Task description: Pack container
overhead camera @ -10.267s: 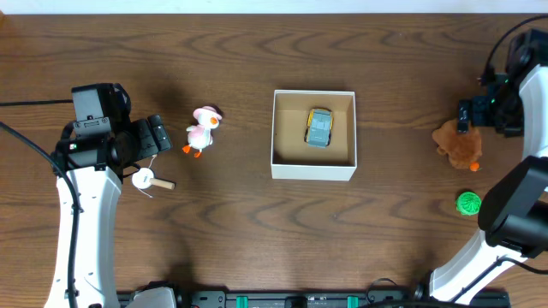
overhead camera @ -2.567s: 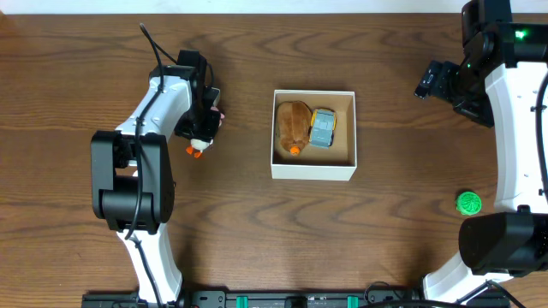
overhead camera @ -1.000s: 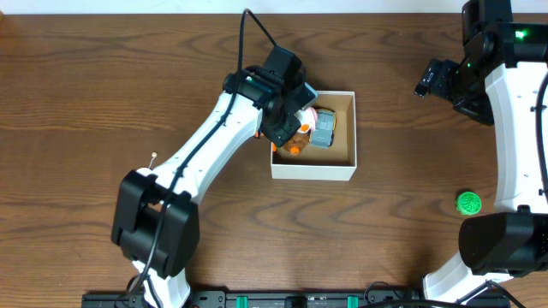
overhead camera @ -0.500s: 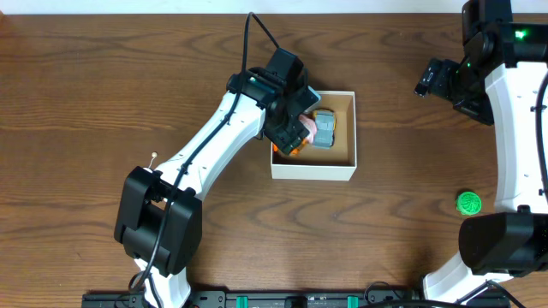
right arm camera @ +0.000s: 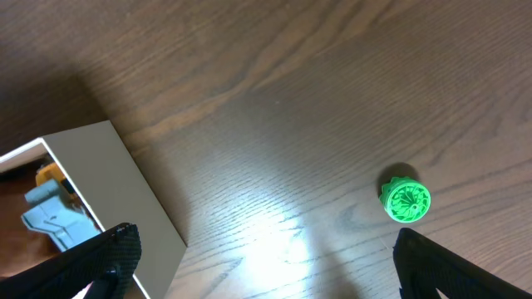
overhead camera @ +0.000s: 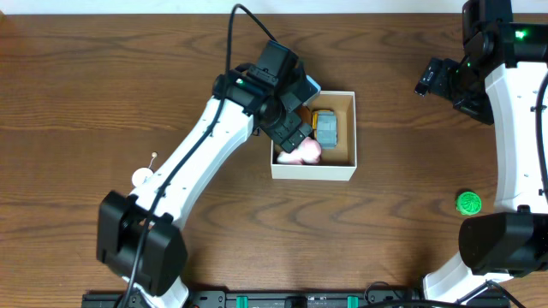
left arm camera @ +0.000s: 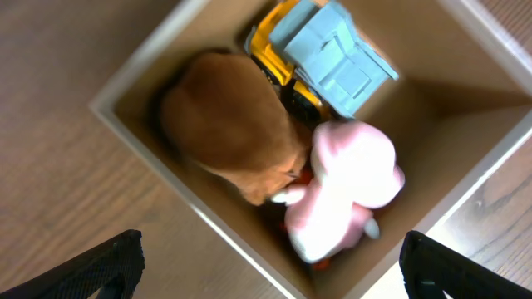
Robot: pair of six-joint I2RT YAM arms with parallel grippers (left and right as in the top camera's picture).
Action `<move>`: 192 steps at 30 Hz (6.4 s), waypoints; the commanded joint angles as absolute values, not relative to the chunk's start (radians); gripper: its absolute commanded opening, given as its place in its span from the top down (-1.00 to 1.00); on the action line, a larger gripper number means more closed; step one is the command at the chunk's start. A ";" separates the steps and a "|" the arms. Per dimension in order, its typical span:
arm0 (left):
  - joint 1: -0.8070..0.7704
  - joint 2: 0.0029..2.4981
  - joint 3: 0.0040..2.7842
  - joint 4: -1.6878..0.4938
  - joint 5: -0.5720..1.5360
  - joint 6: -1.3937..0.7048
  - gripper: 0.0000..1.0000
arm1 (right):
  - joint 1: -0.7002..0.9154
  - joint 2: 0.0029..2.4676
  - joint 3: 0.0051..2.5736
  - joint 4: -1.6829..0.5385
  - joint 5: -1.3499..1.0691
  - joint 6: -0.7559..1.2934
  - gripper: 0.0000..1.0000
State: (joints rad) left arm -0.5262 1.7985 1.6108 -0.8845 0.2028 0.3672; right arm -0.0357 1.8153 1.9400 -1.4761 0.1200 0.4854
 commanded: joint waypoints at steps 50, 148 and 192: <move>0.146 1.575 1.623 -0.905 0.198 0.043 -0.96 | -0.437 1.406 1.047 -1.107 0.138 0.559 -0.98; 0.146 1.575 1.623 -0.965 0.188 -0.071 -0.96 | 0.082 1.543 1.432 -0.960 0.031 -0.011 0.98; 0.146 1.575 1.621 -1.051 0.059 -0.234 -0.96 | 0.482 1.789 1.466 -0.878 -0.035 -0.035 -0.98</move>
